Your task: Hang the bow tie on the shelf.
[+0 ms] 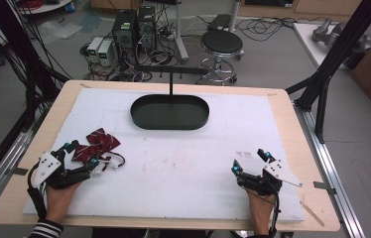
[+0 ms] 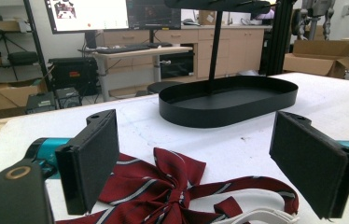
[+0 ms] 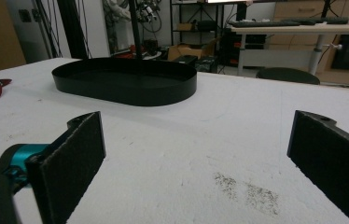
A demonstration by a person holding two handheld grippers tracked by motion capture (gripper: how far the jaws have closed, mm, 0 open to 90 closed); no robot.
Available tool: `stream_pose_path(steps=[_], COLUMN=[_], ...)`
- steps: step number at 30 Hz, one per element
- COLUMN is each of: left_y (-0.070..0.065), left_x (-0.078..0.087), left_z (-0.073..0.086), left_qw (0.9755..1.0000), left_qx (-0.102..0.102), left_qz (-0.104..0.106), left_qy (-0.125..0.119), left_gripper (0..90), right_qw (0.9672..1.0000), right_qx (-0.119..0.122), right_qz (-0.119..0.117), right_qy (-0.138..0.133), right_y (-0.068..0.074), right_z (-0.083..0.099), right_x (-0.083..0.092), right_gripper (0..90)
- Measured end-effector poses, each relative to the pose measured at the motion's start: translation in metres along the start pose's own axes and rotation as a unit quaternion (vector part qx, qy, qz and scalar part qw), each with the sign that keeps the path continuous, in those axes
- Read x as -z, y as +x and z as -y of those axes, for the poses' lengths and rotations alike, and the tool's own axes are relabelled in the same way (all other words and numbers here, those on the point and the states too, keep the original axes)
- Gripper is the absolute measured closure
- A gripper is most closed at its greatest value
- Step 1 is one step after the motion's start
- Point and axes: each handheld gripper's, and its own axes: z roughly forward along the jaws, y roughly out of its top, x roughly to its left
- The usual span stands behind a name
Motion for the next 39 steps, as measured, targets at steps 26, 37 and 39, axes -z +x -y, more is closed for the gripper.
stream_pose_path(steps=[26, 37, 39], left_y=[0.003, 0.0, 0.001], left_x=[-0.004, -0.004, -0.004], left_z=[-0.005, -0.026, -0.029], left_qw=[0.9996, 0.9956, 0.9947], left_qx=[0.003, -0.035, -0.037], left_qz=[0.012, 0.035, 0.038], left_qy=[0.024, 0.08, 0.088], left_gripper=[16.2, 16.5, 16.7], right_qw=[0.9999, 0.9999, 0.9999], right_qx=[0.007, 0.009, 0.005], right_qz=[0.008, 0.007, 0.006], right_qy=[0.002, 0.004, 0.007], right_y=[0.002, 0.001, 0.002], right_z=[0.0, 0.0, 0.0], right_x=[0.0, -0.001, -0.001], right_gripper=[3.1, 3.1, 3.1])
